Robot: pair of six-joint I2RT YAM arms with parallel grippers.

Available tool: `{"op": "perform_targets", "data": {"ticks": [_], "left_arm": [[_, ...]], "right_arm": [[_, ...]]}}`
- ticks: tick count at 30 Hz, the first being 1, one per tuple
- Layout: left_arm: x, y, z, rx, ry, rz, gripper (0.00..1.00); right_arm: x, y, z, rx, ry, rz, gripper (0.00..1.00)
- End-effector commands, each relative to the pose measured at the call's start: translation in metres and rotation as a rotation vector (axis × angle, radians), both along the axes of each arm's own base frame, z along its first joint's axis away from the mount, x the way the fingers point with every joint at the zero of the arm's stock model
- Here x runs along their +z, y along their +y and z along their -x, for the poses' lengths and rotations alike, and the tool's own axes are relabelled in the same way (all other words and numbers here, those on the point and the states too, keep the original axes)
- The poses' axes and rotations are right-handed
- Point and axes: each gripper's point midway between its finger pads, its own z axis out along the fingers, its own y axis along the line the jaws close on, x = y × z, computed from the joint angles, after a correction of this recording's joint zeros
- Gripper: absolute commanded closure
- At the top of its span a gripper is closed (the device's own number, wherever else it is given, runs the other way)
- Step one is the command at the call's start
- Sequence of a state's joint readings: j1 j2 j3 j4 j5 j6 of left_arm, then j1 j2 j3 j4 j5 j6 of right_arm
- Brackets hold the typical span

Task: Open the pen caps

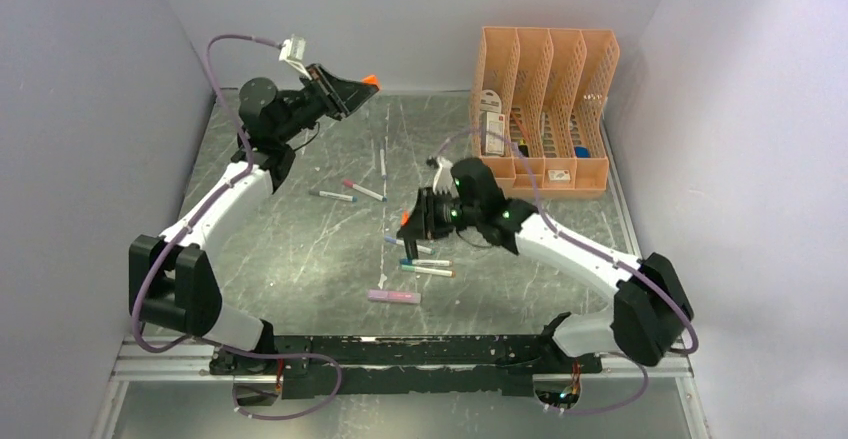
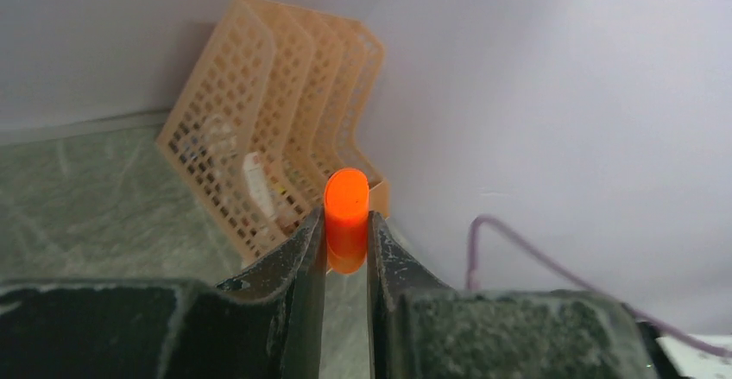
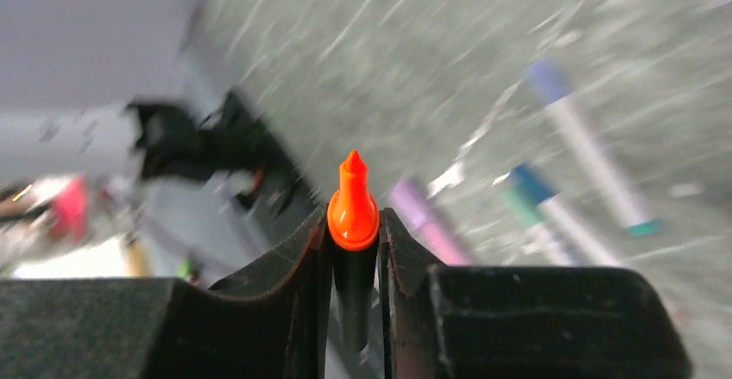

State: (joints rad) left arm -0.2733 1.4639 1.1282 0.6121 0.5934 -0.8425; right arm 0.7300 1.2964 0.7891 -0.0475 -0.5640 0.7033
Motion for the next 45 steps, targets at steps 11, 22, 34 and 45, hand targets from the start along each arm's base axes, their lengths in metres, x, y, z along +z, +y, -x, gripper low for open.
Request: {"op": "perform_targets", "data": {"ticks": [11, 22, 34, 45], "left_arm": [[-0.177, -0.028, -0.016, 0.065, 0.439, -0.527, 0.81], [-0.23, -0.097, -0.064, 0.02, 0.477, -0.53, 0.81], [-0.277, -0.087, -0.045, -0.005, 0.573, -0.619, 0.79], [-0.315, -0.078, -0.072, 0.04, 0.591, -0.68, 0.78]], "right_arm": [[-0.105, -0.155, -0.115, -0.437, -0.08, 1.012, 1.0], [-0.129, -0.198, -0.107, -0.488, -0.027, 1.129, 0.99], [-0.135, -0.17, -0.131, -0.435, -0.03, 1.026, 0.99], [-0.138, -0.183, -0.107, -0.439, 0.015, 1.054, 0.96]]}}
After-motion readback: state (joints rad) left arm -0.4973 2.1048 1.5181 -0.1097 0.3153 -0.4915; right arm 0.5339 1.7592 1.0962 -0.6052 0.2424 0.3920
